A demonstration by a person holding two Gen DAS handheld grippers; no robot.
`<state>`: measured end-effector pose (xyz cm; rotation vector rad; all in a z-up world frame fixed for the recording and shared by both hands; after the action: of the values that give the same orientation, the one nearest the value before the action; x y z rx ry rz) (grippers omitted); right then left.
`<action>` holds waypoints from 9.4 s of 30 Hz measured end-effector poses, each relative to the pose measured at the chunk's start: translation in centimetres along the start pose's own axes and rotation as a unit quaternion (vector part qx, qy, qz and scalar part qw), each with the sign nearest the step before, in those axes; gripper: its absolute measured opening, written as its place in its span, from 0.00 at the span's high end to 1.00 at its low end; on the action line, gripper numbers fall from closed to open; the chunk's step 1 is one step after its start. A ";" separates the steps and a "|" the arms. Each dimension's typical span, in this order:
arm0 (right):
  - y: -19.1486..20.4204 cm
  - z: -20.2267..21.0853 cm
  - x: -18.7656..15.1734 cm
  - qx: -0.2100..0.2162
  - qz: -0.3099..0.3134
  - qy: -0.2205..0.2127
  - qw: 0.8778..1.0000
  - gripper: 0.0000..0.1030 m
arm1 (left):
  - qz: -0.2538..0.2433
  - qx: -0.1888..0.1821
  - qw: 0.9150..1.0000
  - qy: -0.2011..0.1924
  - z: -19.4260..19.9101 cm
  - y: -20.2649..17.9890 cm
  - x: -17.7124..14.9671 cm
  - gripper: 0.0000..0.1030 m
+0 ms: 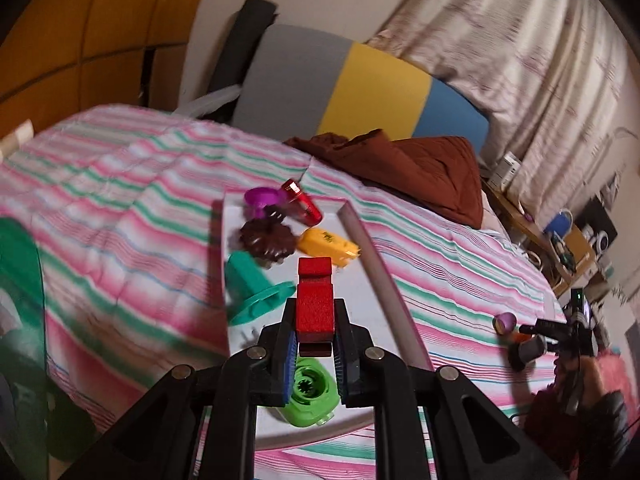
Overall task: Organize rigid objects
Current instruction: 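Lift the red block and carry it toward the white tray with the left tool, then lower the red block into the tray and open the left tool, then close the right tool on the orange linked cubes and lift them, then carry the orange cubes into the white tray and open the right tool, then move the right tool back toward the dark cup while the left tool approaches the purple egg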
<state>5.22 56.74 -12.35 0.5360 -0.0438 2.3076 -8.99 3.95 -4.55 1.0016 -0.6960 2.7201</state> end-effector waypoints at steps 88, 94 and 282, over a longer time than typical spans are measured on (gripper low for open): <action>0.3 2.6 0.9 -0.016 -0.002 -0.070 0.997 0.32 | -0.111 0.132 0.985 -0.002 -0.8 -0.5 -2.3 0.74; 1.9 4.0 1.2 0.011 0.012 -0.102 0.995 0.32 | -0.096 0.137 0.986 0.001 -0.6 0.9 -2.6 0.74; -0.7 9.5 0.8 0.158 -0.139 -0.195 0.958 0.00 | -0.282 -0.047 0.952 0.111 -10.3 -23.3 -7.1 0.74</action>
<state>8.66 56.03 -3.47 1.0843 0.2013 1.9145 -2.43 29.39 -7.47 0.7151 -0.4124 2.2268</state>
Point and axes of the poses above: each gripper's, at about its wrist camera, not at the fingertips, and z roughly against the way its jaws point, y to its left, x to its top, the point moved 6 cm from there along -z, roughly the way its jaws point, and after that the axes turned 2 degrees about z, right-handed, at the moved point
